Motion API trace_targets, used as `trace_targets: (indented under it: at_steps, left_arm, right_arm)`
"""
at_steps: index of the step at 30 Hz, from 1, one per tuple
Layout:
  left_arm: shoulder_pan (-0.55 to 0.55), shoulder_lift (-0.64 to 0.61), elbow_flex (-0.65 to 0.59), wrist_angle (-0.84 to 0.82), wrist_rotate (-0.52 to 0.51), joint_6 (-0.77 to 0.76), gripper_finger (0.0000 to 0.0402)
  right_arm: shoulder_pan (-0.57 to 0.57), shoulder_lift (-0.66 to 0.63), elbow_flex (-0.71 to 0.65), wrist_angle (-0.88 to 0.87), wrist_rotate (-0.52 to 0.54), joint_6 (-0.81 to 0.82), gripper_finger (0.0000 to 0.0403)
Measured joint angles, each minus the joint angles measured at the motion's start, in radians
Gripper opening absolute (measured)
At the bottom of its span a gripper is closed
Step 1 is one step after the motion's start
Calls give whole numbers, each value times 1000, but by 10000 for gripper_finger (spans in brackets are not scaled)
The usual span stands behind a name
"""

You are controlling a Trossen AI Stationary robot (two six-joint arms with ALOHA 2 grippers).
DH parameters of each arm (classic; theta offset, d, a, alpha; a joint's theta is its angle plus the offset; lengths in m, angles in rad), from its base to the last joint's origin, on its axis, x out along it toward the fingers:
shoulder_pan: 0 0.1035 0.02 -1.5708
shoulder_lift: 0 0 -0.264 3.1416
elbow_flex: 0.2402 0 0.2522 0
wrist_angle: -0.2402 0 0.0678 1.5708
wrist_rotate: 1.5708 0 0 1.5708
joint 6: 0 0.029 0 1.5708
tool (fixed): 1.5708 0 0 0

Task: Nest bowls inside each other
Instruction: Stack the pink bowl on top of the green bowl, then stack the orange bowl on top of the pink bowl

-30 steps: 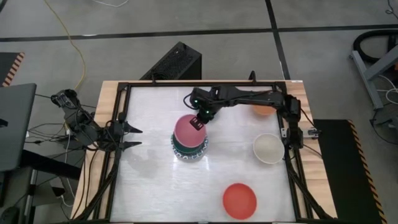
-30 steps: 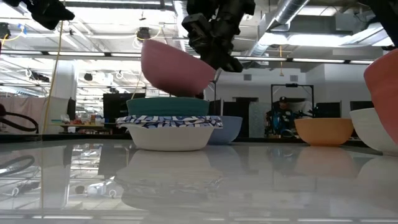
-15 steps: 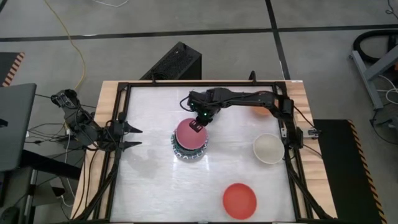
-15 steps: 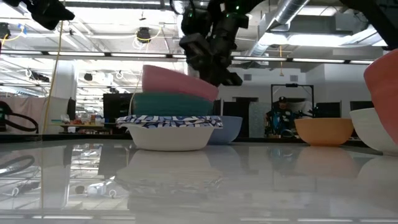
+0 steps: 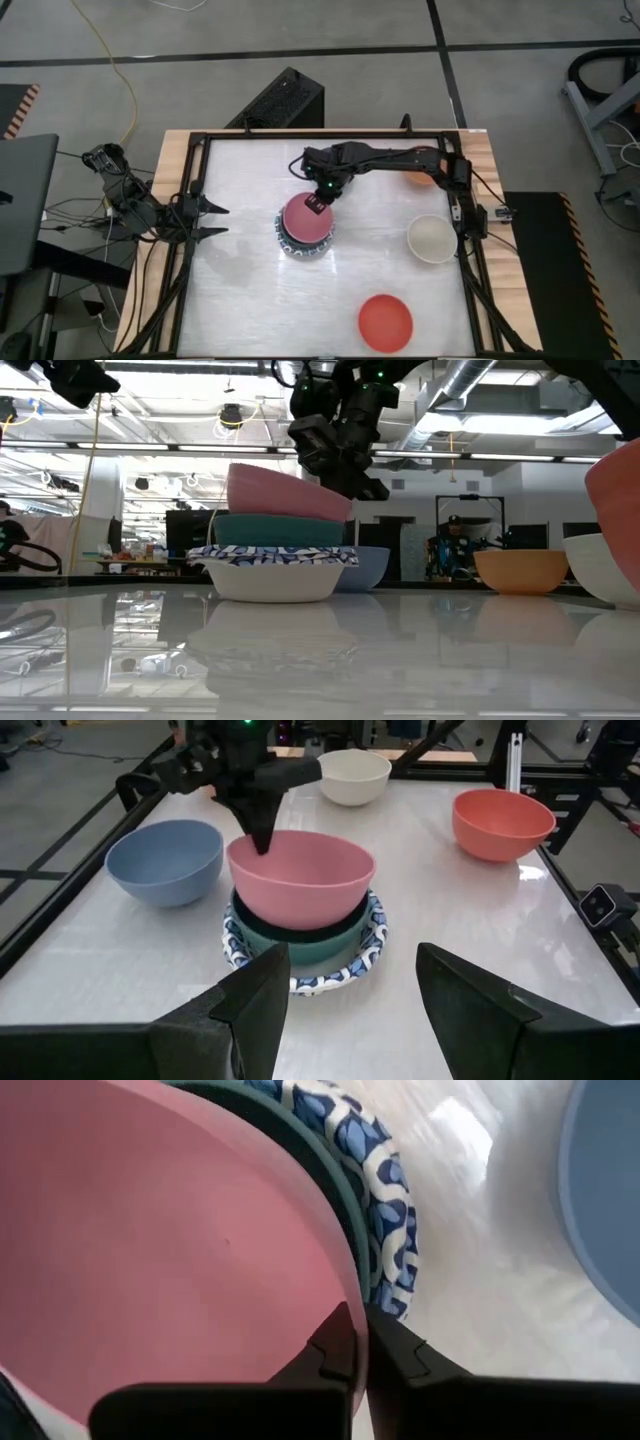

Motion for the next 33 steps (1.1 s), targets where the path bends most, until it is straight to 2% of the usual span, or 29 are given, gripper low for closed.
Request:
trace_targets:
  at_steps: [6,20,28,33]
  left_arm:
    - [0,0,0,0,0,0,208]
    - [0,0,0,0,0,0,208]
    - [0,0,0,-13,5,-4,208]
    - [0,0,0,-42,8,-27,208]
  right_arm:
    - [25,1,0,25,0,-80,45]
    - [23,-1,0,30,25,-86,129]
    - [12,-2,0,31,24,-147,129]
    - [13,-2,0,-10,-15,-200,127]
